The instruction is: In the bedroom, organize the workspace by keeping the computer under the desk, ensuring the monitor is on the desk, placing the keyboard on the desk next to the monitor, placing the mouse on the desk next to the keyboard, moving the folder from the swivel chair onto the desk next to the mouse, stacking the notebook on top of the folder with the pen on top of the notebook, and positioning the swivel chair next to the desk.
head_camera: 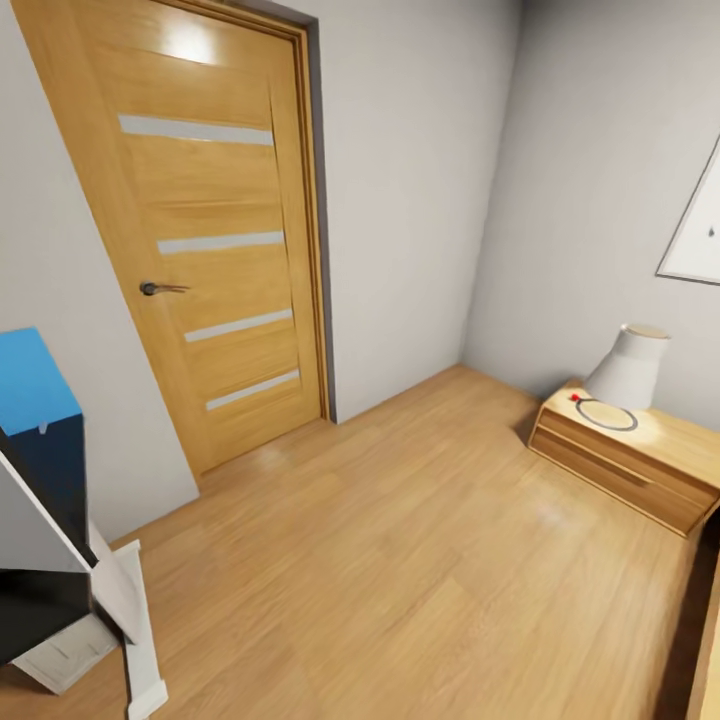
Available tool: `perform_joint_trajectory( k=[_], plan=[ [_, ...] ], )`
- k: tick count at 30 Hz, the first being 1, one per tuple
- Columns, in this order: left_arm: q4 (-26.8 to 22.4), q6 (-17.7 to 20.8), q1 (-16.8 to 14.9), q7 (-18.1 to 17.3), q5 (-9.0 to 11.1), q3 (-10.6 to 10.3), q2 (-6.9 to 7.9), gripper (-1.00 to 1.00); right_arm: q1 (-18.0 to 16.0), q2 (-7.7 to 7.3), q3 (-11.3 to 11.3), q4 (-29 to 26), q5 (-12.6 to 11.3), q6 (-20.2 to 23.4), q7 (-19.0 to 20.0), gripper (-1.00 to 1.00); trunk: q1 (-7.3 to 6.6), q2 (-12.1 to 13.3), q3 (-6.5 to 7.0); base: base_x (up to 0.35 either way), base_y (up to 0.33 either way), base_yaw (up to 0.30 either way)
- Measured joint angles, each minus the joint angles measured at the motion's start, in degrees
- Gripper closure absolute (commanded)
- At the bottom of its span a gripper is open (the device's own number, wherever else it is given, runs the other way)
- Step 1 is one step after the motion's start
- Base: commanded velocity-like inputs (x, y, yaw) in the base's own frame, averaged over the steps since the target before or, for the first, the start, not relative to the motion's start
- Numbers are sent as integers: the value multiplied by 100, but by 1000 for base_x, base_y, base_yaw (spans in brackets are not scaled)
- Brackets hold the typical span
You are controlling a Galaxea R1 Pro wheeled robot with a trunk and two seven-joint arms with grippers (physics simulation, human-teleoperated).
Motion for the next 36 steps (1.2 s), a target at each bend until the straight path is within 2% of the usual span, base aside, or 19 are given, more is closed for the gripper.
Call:
perform_joint_trajectory(
  k=[16, 36],
  plan=[
    [0, -5, 0, -10, -4, -3, -5, -100, 3, -1, 0, -2, 0, -9, 0, -100, 1, 0, -103, 135, 42, 41],
    [0, 5, 0, -4, -4, 0, -5, -100, 5, -6, 0, -2, -6, -27, -1, -100, 0, 0, -105, 314, 0, 0]
  ],
)
